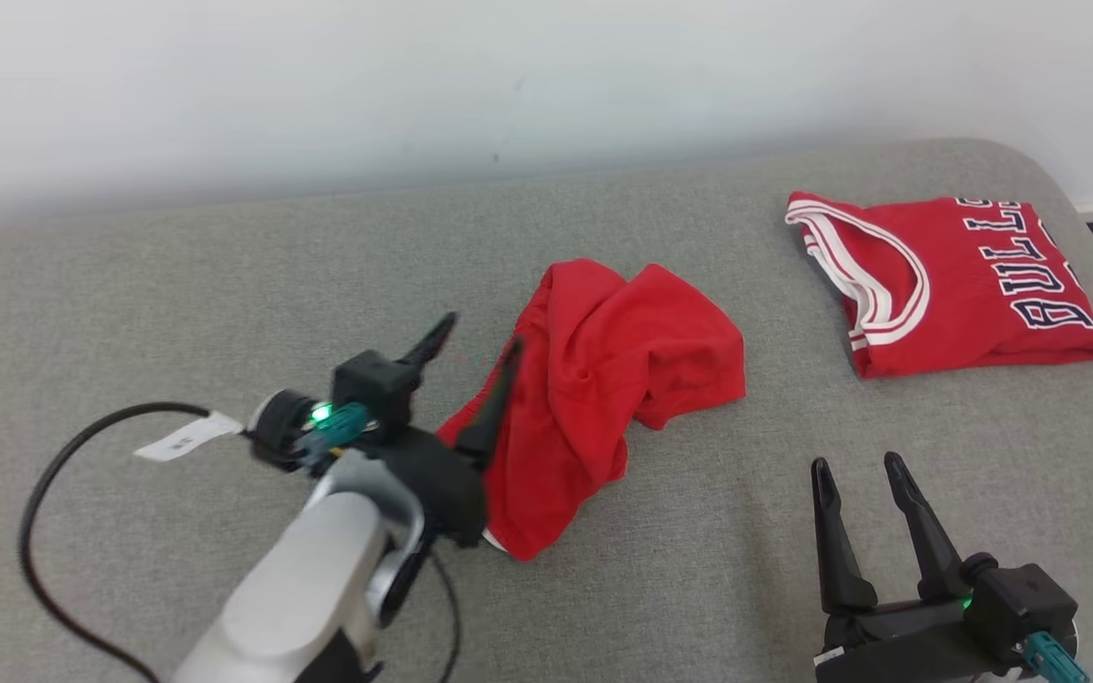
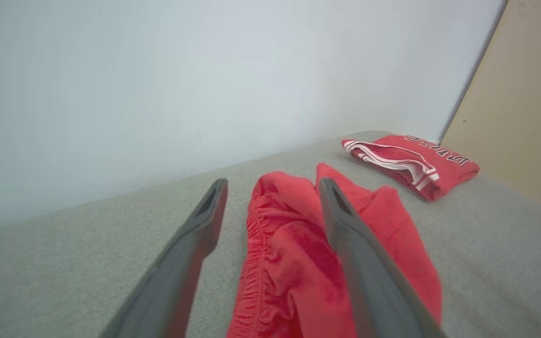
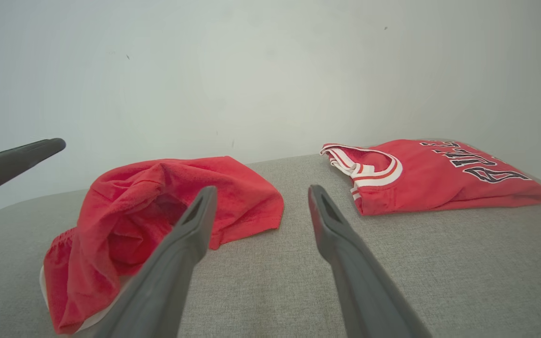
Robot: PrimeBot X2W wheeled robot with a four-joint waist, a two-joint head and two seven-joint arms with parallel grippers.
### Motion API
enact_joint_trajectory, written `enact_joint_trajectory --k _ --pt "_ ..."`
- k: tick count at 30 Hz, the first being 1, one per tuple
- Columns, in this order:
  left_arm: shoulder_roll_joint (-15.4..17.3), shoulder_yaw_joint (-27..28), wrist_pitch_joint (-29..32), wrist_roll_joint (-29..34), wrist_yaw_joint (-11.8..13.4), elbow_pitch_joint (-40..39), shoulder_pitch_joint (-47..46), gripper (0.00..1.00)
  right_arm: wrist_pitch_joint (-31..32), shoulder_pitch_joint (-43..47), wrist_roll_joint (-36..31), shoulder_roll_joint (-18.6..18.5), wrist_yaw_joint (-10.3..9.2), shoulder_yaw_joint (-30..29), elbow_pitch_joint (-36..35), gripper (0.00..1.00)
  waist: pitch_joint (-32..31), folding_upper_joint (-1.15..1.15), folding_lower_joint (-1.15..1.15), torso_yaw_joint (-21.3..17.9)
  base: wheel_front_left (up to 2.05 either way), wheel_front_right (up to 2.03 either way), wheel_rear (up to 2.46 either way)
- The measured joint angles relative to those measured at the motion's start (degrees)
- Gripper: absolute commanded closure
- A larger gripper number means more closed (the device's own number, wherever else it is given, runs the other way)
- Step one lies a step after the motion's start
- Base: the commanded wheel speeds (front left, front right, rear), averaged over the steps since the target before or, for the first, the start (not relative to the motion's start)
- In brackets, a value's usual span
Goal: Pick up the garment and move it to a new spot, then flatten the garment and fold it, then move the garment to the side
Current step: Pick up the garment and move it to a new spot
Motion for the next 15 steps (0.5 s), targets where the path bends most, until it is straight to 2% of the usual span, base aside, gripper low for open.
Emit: enact_joint_trajectory --k 7,15 --pt "4.7 0.7 -0.2 0.4 0.8 1.5 3.5 0.0 0.0 0.0 0.4 0.0 0.0 -0.3 -0.1 0.0 0.2 0.0 0.0 0.0 0.0 0.0 0.0" --pt "5.7 -0.3 -0.2 -0.1 0.3 4.4 6.0 0.0 0.0 -0.1 0.9 0.0 0.0 -0.4 -0.1 0.0 1.2 0.01 0.0 -0.8 0.0 0.0 0.0"
